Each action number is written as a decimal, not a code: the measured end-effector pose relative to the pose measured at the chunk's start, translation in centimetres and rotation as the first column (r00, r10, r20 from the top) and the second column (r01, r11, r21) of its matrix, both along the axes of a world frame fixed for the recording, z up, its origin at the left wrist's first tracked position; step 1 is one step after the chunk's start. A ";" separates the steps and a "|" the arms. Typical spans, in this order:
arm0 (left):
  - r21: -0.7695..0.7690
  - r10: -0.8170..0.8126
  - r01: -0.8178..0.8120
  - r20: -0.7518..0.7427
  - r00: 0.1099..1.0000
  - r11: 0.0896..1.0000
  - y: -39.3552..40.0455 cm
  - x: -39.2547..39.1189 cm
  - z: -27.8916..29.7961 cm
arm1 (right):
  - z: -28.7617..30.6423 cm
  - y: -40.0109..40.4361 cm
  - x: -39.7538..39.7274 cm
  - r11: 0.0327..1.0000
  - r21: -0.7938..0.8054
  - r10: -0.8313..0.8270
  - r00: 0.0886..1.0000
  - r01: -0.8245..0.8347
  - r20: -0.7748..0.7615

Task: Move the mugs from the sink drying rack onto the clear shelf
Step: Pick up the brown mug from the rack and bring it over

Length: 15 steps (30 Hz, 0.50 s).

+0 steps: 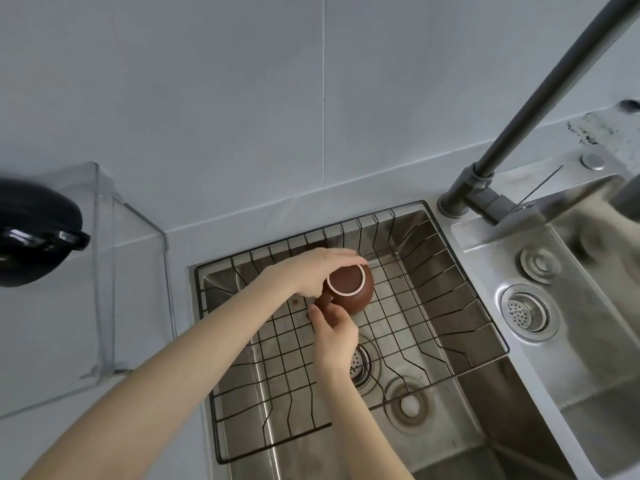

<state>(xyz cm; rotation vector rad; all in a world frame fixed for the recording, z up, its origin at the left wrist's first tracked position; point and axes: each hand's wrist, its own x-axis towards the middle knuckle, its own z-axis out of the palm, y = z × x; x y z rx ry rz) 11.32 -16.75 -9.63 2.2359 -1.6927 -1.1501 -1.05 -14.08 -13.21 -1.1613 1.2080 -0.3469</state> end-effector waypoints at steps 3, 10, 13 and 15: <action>-0.023 0.046 -0.046 -0.010 0.999 0.999 0.6 0.0 0.1 | -0.2 -0.2 -0.4 0.997 -0.063 0.040 0.999 -0.040 -0.010; -0.103 0.225 -0.232 -0.073 0.972 0.967 3.0 -0.6 1.7 | 1.4 -1.5 -2.6 0.968 -0.137 0.218 0.975 -0.210 0.048; -0.181 0.287 -0.303 -0.110 0.952 0.935 4.3 -1.3 4.0 | 3.4 -1.7 -3.7 0.949 -0.168 0.287 0.952 -0.267 0.106; -0.254 0.314 -0.335 -0.121 0.942 0.907 5.4 -1.8 6.2 | 5.4 -1.7 -4.2 0.918 -0.234 0.356 0.924 -0.319 0.138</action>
